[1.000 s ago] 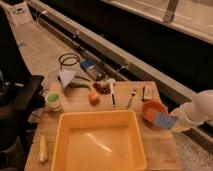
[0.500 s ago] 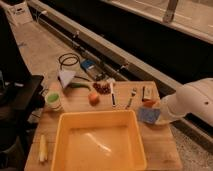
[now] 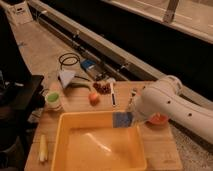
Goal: Wipe tray with sponge
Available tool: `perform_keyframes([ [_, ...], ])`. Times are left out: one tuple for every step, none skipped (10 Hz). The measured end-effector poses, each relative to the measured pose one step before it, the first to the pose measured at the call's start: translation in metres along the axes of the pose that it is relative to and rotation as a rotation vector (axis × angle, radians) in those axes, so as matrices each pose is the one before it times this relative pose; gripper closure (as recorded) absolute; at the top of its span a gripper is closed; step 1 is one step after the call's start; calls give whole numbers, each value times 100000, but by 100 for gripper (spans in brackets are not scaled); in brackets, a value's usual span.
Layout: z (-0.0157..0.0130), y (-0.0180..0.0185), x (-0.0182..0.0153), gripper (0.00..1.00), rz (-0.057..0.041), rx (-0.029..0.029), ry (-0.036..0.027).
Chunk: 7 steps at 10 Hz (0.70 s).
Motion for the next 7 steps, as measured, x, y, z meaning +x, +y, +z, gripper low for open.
perform_keyframes([
  [17,-6,-72,100,-70,-69,-112],
  [21,-69,-76,100,-204,4,-41],
  [-16,29,46,100,154,31,-9],
  [-16,57,83,100,204,-3,50],
  [50,-52,-107,100,-252,-67,-39],
  [-22,-9,108,100,-267,269,639],
  [-230,-349,-109,100,-2216,909,589],
])
